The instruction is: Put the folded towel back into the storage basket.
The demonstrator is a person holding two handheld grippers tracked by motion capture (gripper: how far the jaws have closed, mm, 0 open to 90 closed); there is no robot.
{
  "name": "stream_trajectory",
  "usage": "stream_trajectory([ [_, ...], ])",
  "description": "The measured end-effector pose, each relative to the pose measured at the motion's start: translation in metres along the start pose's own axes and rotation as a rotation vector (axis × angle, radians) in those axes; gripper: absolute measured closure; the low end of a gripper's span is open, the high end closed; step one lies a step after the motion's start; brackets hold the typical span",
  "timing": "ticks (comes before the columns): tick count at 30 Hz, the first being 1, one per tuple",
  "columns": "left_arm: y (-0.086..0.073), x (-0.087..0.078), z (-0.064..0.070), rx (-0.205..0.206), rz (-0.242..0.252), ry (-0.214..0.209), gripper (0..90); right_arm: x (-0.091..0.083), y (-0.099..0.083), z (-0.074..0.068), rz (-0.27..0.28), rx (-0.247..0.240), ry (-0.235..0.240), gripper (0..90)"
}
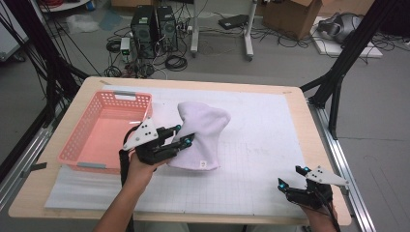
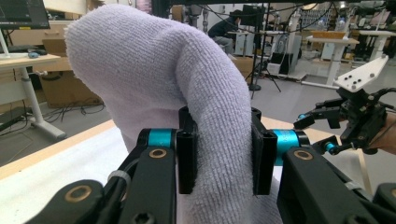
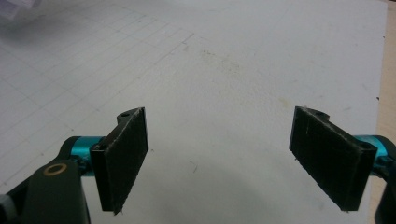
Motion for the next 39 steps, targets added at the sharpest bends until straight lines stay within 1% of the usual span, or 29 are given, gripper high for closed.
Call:
stream_trajectory([
  [8, 0.012, -0.016, -0.012, 0.006, 0.014, 0.023, 69.8, 0.000, 0.000, 0.000, 0.000, -0.001, -0.002, 18.7],
  [14, 0.020, -0.030, -0.020, 0.011, 0.026, 0.053, 69.8, 0.001, 0.000, -0.001, -0.001, 0.002, -0.001, 18.7],
  [23, 0.033, -0.050, -0.035, -0.002, 0.050, 0.081, 69.8, 0.001, 0.001, -0.001, -0.004, 0.003, 0.002, 18.7],
  [25, 0.036, -0.055, -0.039, -0.002, 0.054, 0.089, 69.8, 0.002, 0.000, -0.001, -0.003, 0.000, 0.001, 18.7],
  [30, 0.042, -0.067, -0.052, -0.003, 0.046, 0.111, 69.9, 0.001, 0.001, -0.002, -0.003, 0.003, 0.003, 18.7],
  [34, 0.046, -0.078, -0.063, -0.022, 0.056, 0.126, 69.9, 0.001, 0.001, -0.001, -0.003, 0.003, -0.001, 18.7],
  [39, 0.051, -0.094, -0.078, -0.032, 0.059, 0.143, 69.9, 0.002, 0.001, -0.001, 0.001, 0.001, -0.002, 18.7],
])
Point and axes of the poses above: each handheld gripper's, and its own axes: x roughly forward along the jaws, y roughly out of its top, z roughly to its right, the point moved 5 cm from there along x, roughly forward along the jaws, and after that the axes turned 1 degree about y, right-handed, at the moved point
